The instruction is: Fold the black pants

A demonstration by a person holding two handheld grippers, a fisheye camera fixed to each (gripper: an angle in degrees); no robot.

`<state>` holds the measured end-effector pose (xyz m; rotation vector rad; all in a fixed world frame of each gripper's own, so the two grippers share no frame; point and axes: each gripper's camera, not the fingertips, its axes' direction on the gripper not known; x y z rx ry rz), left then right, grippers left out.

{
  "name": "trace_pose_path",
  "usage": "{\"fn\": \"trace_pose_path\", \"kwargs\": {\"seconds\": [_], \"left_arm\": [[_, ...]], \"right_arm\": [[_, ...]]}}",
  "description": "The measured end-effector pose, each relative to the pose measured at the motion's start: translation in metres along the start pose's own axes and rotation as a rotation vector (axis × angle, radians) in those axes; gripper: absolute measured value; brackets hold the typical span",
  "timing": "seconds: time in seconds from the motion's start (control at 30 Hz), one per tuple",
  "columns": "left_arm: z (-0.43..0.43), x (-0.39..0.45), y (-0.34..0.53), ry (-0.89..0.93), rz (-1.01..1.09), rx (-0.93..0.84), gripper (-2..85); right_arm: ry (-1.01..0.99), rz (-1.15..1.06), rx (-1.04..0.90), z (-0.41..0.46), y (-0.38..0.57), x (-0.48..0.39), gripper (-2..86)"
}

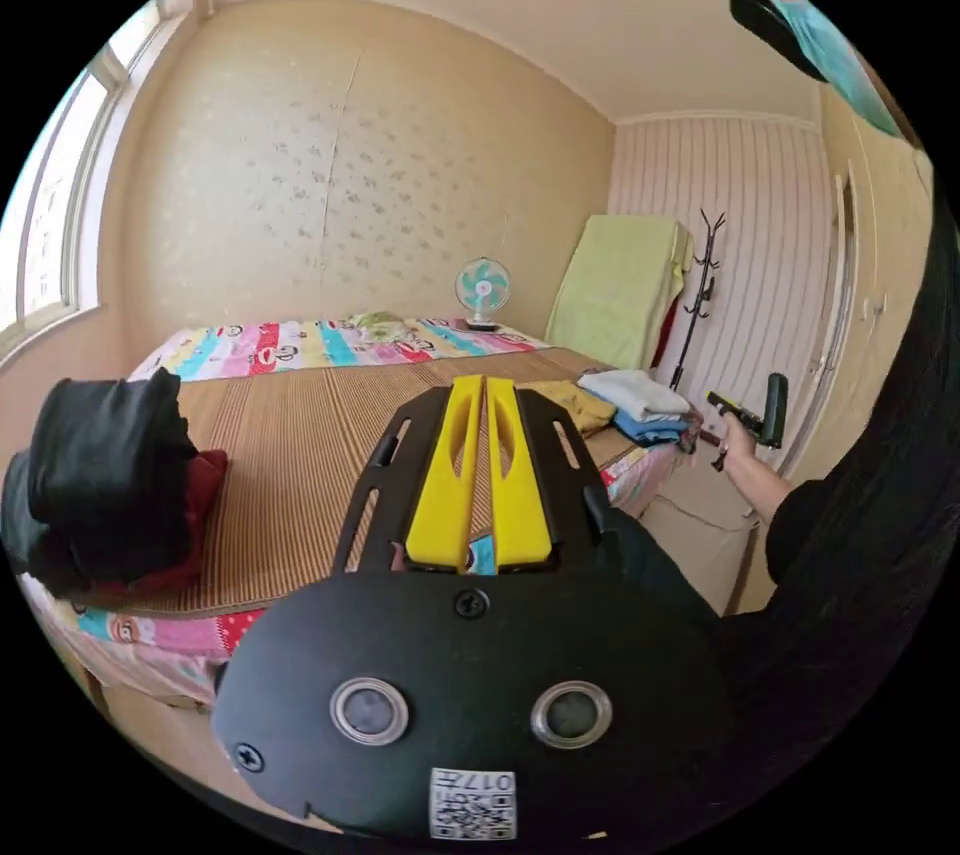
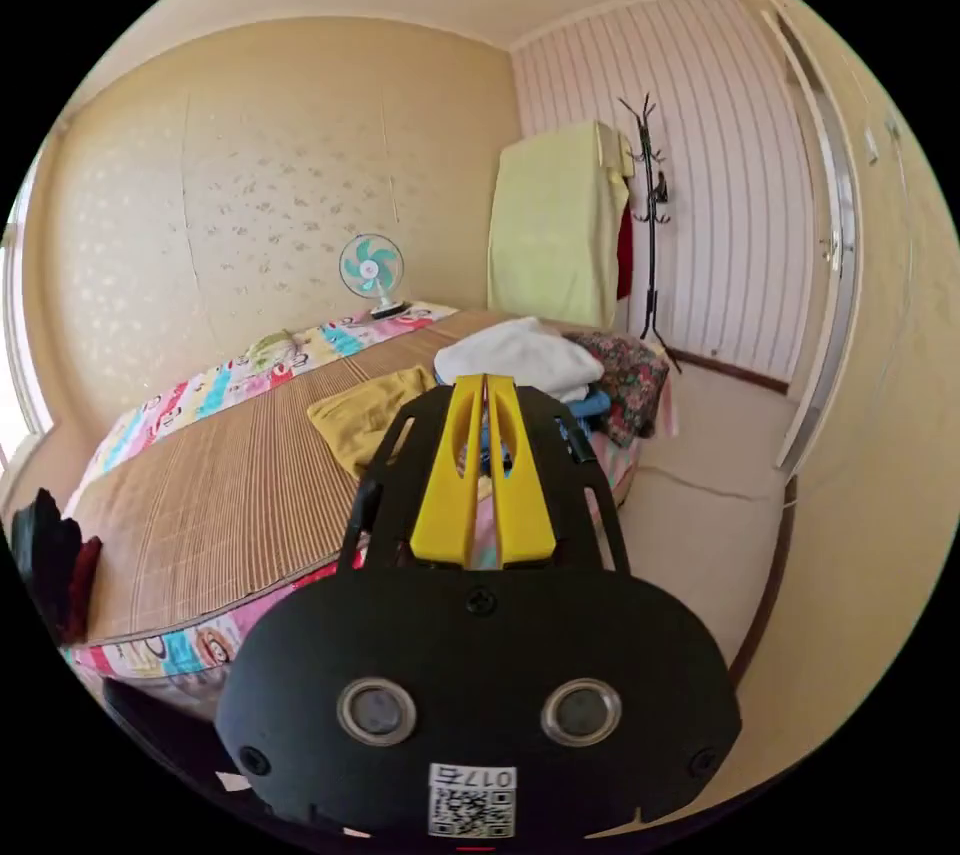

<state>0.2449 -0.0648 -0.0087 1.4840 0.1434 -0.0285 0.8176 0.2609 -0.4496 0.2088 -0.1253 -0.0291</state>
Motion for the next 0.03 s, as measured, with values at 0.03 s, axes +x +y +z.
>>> {"fn": "trace_pose_path", "kwargs": {"seconds": [0.03], "left_arm": [[0.0042, -0.0024, -0.0006, 0.040, -0.038, -0.005, -0.5]], "right_arm": [[-0.085, 0.108, -0.122, 0.0284, -0.0013, 0.0350, 3.9]]}}
